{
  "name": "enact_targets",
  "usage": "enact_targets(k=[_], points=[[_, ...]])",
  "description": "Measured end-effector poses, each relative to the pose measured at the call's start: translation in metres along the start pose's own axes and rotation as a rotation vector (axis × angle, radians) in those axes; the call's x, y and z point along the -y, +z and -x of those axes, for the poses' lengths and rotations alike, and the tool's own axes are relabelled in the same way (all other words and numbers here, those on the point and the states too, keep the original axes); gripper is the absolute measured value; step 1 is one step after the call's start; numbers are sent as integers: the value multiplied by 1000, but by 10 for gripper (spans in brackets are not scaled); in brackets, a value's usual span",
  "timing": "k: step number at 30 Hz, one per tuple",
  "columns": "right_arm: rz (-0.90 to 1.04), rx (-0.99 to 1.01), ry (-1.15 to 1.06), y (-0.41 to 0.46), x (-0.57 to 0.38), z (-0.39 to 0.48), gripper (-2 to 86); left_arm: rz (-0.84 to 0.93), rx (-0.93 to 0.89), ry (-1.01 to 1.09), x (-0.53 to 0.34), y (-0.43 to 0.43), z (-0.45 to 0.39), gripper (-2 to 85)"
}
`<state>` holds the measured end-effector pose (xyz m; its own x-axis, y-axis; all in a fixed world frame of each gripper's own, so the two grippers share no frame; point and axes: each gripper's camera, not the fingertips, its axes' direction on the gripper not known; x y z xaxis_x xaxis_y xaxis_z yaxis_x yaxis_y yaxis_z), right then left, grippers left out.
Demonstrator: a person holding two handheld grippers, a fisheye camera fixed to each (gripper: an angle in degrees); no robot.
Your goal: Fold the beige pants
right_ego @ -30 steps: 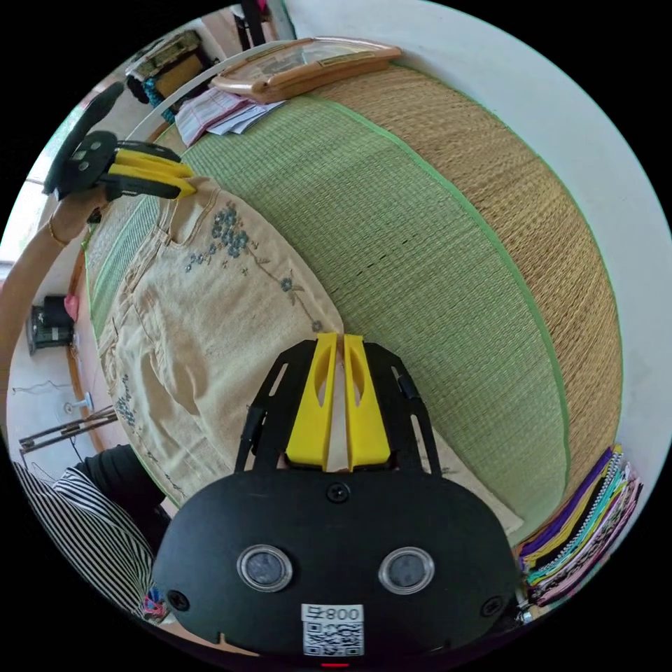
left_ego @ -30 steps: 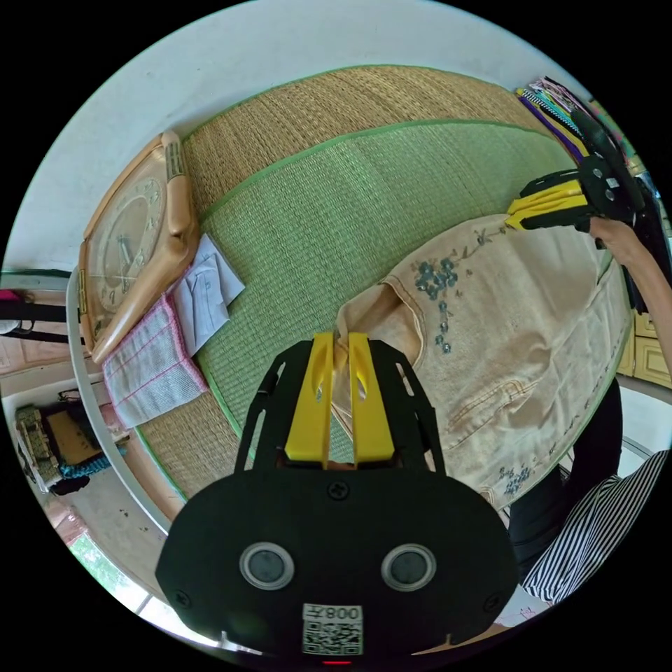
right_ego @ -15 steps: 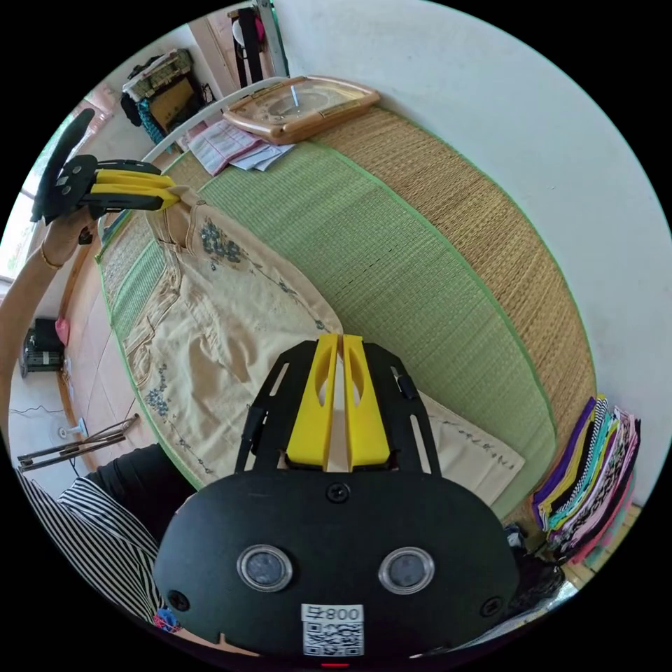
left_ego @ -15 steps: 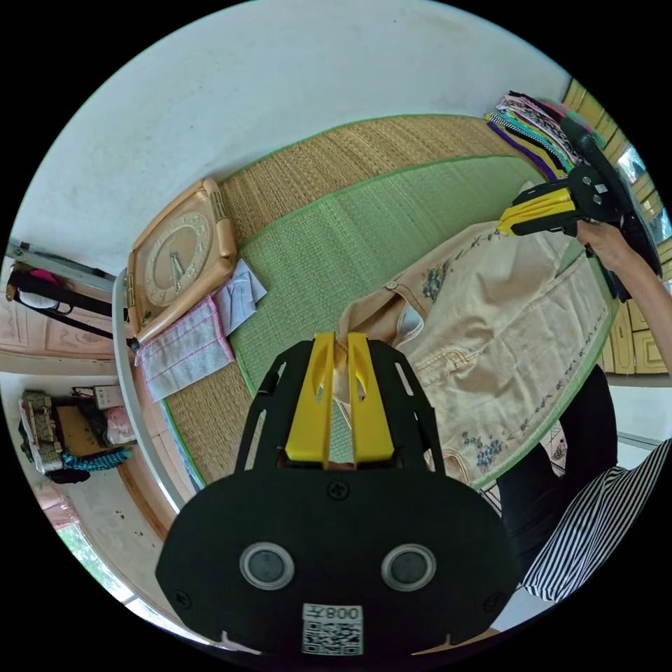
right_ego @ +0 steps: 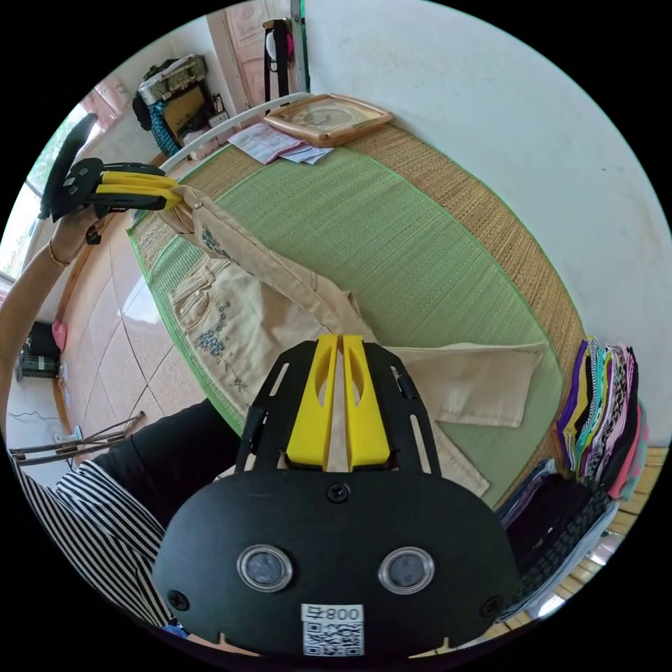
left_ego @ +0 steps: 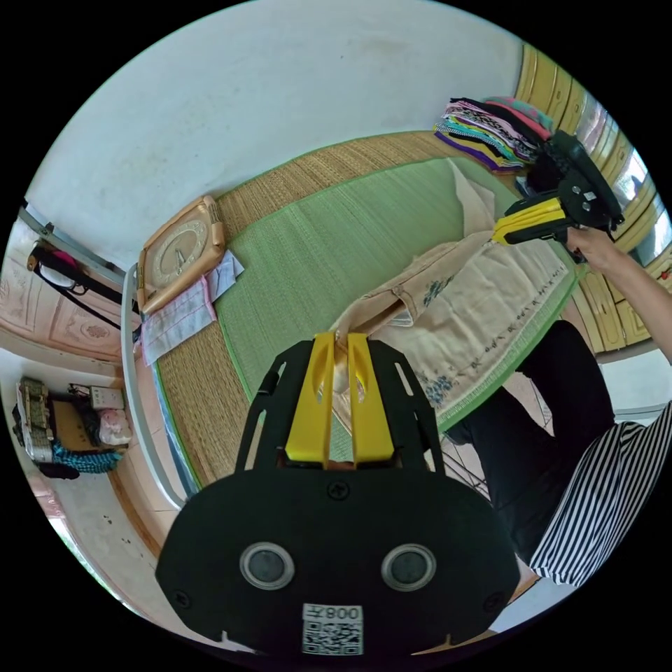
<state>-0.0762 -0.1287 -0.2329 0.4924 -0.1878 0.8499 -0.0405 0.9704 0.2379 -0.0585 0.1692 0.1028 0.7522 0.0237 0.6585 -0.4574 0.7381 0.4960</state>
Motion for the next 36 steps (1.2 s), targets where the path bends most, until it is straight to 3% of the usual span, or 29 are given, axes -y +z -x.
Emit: enact_targets(k=[16, 21, 30, 33, 36], points=[[54, 28, 34, -11, -122, 65, 9, -22, 89, 73, -100, -13, -76, 16], [102, 119, 83, 6, -135, 59, 10, 55, 65, 50, -119, 9, -74, 16], [-163, 115, 60, -105, -132, 18, 10, -147, 115, 54, -126, -47, -44, 18], [-133, 177, 46, -75, -156, 32, 10, -83, 74, 51, -163, -12, -50, 18], [38, 272, 55, 2, -175, 61, 10, 68, -62, -15, -202, 40, -50, 16]])
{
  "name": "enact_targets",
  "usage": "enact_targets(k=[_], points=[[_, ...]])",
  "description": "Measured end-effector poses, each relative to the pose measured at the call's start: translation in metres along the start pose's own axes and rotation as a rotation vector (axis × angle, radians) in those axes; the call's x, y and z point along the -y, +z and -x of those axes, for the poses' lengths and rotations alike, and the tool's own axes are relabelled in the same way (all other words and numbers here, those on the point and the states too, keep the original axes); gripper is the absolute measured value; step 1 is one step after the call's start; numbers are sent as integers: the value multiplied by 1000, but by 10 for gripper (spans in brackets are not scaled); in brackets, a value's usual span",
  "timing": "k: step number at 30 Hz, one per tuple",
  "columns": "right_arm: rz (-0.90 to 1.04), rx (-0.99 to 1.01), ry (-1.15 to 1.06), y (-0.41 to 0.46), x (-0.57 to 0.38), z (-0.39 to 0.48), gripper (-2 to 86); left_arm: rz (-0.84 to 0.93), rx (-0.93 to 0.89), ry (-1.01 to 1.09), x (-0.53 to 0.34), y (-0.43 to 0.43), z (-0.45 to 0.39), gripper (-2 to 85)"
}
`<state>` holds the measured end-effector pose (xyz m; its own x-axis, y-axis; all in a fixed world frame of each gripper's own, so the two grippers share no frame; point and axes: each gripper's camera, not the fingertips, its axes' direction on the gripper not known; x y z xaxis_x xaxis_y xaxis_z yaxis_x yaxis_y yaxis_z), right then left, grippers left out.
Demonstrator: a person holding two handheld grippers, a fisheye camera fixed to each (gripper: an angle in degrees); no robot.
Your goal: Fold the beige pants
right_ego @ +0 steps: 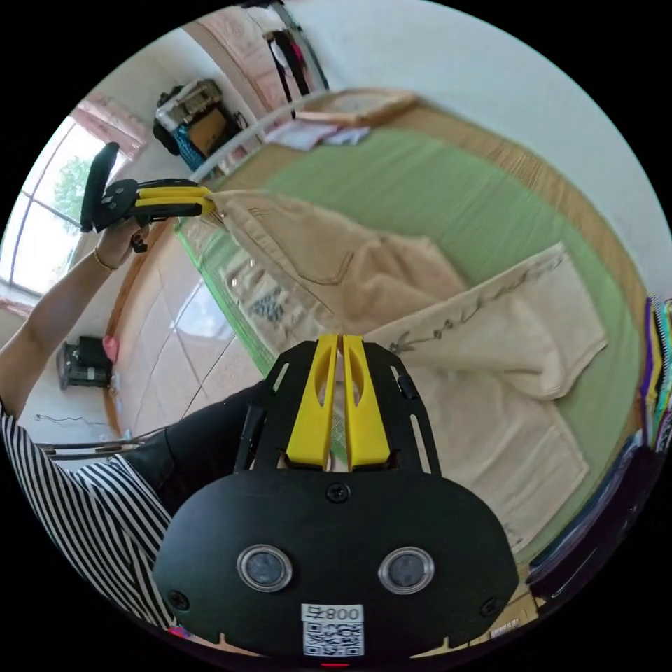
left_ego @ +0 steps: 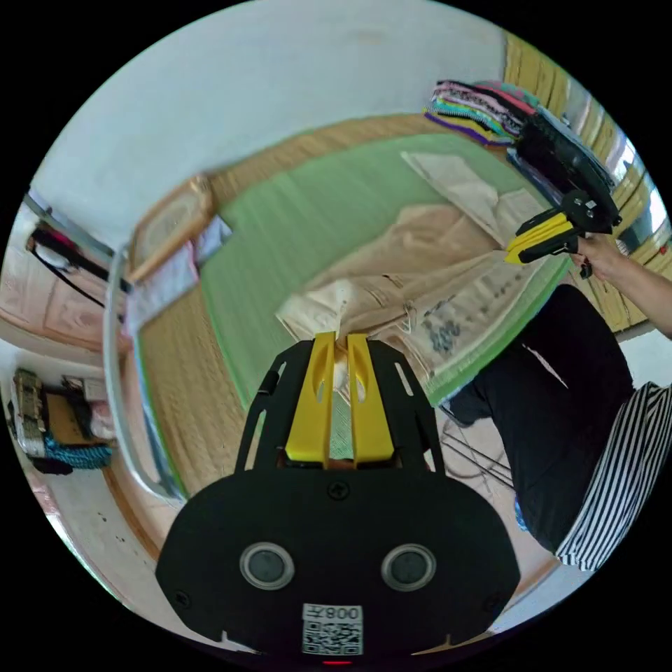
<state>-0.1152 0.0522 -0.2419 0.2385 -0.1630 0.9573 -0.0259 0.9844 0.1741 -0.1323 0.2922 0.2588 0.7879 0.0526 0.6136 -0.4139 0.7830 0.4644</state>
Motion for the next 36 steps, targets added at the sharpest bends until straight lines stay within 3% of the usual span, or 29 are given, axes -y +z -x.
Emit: enact_targets(k=[6, 36], points=[[72, 36, 6, 38, -17, 10, 9, 12, -38, -30, -30, 21, 8, 16], [47, -7, -86, 96, -100, 77, 18, 88, 8, -49, -138, 70, 28, 54]])
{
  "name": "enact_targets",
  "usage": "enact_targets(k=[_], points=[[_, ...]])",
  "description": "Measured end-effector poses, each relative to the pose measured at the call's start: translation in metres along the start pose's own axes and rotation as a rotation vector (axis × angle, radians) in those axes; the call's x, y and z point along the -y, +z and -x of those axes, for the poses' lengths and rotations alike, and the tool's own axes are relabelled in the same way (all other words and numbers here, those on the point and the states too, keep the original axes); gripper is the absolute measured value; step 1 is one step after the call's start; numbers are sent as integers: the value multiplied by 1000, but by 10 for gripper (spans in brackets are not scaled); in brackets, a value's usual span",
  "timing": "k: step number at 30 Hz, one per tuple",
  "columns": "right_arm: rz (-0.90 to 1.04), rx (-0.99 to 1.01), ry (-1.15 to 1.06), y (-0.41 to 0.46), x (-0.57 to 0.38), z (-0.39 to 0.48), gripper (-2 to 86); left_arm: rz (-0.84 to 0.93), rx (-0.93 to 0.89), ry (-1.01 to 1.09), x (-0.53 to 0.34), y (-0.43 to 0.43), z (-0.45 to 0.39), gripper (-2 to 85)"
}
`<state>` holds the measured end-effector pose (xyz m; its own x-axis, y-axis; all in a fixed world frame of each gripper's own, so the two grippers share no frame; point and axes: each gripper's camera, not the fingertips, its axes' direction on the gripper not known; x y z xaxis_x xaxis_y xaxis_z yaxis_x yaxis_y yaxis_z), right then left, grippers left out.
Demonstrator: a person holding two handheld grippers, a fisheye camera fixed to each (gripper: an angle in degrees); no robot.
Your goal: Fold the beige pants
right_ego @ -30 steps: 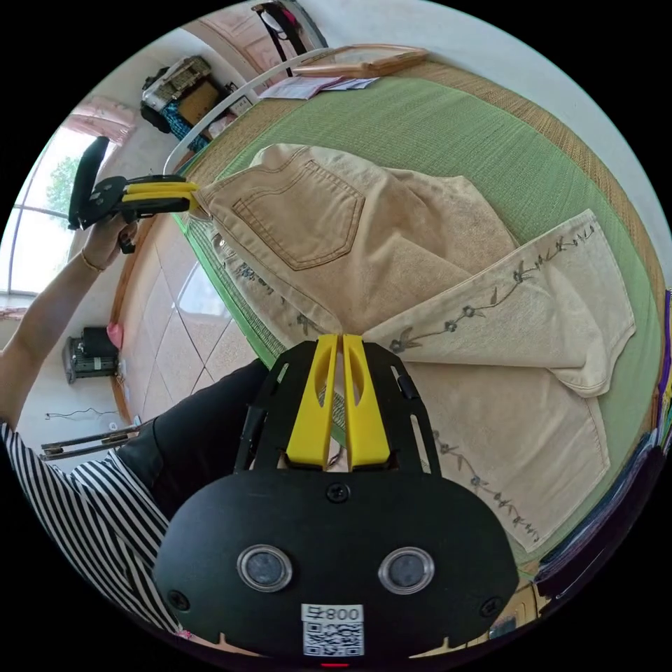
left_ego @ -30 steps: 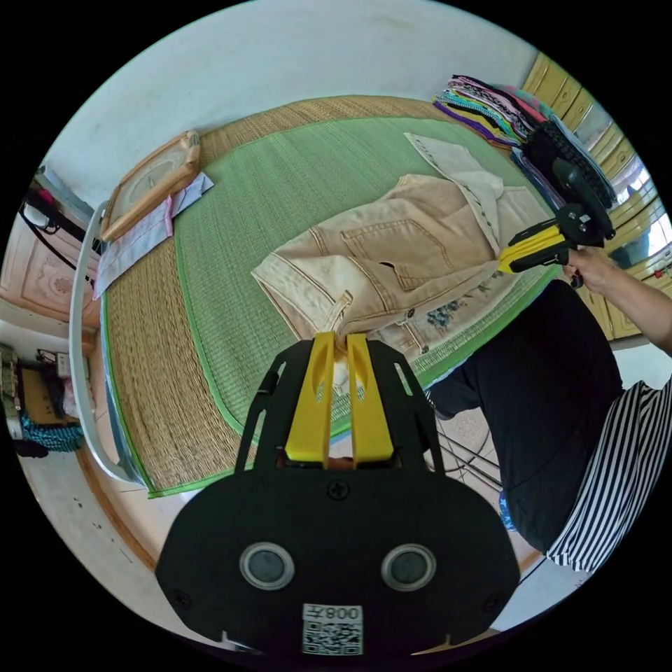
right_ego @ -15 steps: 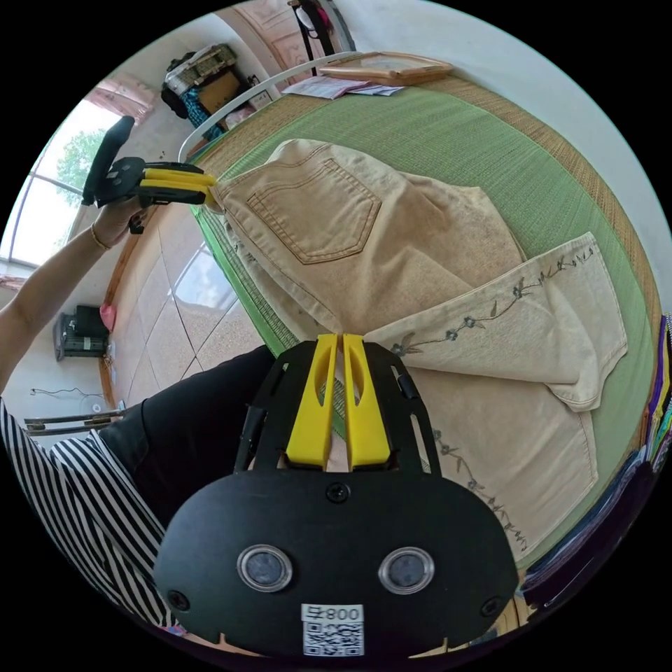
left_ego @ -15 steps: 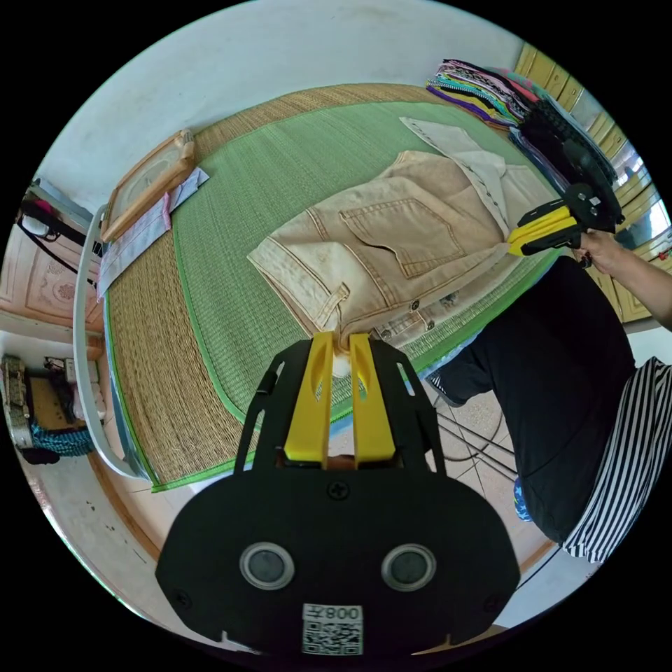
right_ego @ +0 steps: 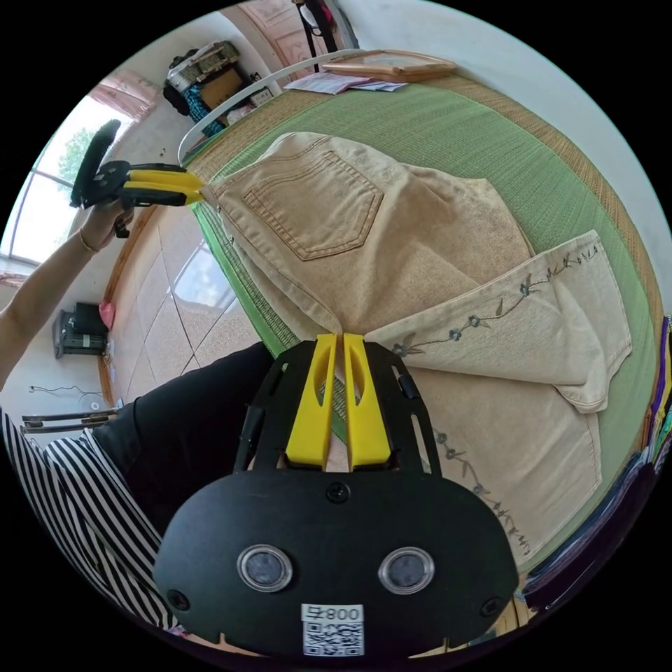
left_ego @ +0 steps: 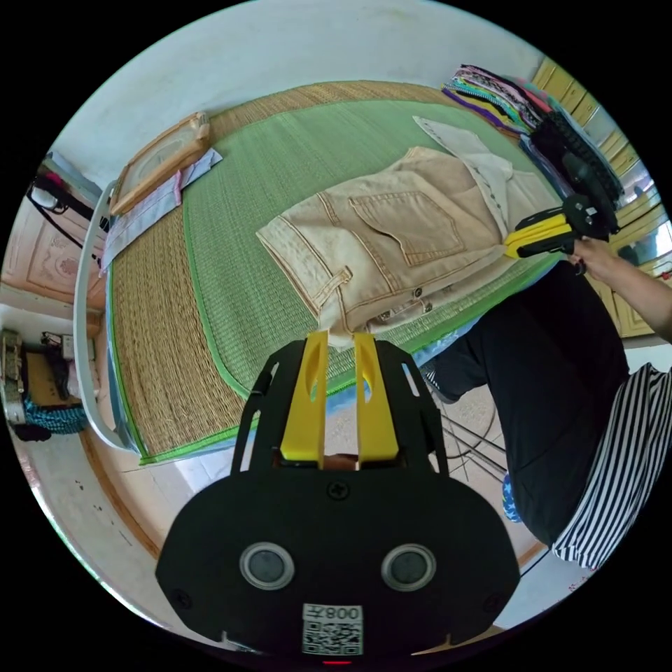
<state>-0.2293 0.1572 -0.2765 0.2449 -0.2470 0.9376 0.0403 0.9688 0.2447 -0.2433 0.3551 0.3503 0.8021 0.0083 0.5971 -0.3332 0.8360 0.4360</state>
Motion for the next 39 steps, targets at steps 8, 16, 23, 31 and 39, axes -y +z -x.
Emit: enact_targets(k=[8, 16, 23, 31, 39], points=[[-48, 48, 13, -6, -12, -3, 15, -129, 325, 82, -5, -22, -13, 20], [-18, 82, 45, 26, -28, -16, 18, 110, 438, -3, -46, 41, -1, 3], [-9, 78, 27, 37, -34, -23, 20, -219, -90, -256, -65, 17, 47, 1], [-22, 80, 40, 47, -47, -38, 27, -143, -254, -393, -65, 81, 86, 2], [-96, 169, 95, 45, -67, -70, 23, -109, -209, -354, -62, 96, 101, 2]])
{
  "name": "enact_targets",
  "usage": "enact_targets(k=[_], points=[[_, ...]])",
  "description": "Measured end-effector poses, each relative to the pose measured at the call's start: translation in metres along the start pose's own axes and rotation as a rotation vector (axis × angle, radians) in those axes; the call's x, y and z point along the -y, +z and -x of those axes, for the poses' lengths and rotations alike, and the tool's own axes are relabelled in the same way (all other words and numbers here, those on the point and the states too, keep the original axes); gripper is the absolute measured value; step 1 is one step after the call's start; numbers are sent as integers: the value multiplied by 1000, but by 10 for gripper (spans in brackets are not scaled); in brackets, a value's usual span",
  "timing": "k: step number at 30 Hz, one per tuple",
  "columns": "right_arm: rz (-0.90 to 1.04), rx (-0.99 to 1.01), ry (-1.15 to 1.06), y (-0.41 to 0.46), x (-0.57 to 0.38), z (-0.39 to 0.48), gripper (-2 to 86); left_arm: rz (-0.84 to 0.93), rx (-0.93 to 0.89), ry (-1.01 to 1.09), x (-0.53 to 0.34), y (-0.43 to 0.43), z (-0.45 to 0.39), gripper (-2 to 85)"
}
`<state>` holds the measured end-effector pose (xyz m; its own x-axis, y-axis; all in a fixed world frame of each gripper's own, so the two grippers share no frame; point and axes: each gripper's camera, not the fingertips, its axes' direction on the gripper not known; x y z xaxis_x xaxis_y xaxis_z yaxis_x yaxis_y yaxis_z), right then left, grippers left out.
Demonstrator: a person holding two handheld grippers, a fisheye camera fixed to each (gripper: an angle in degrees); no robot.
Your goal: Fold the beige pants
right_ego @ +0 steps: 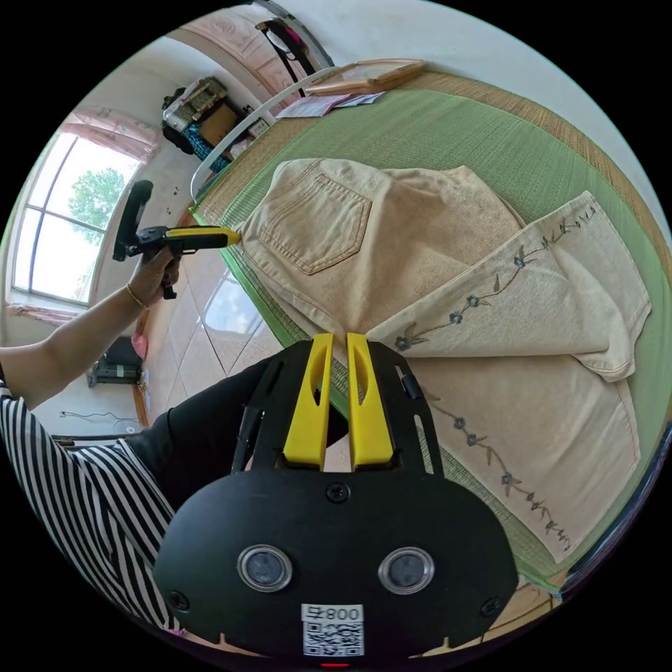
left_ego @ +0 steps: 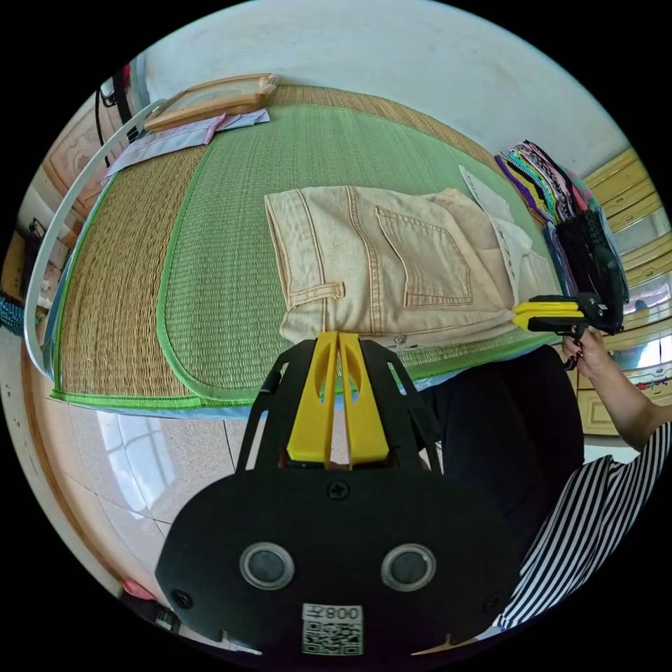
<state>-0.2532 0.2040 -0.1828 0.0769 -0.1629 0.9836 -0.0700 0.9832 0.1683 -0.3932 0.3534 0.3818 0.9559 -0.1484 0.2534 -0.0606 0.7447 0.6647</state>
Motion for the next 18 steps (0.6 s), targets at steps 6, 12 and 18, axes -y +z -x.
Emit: enact_targets(k=[6, 12, 18], points=[[-65, 55, 58, -21, -21, -36, 5, -24, -36, -48, 2, 4, 15, 2], [-136, 24, 193, -34, -19, -106, 2, -119, -19, -24, 2, -6, 6, 2], [-21, -28, 243, 1, -1, -152, 1, -151, 111, -11, 8, -3, -9, 3]])
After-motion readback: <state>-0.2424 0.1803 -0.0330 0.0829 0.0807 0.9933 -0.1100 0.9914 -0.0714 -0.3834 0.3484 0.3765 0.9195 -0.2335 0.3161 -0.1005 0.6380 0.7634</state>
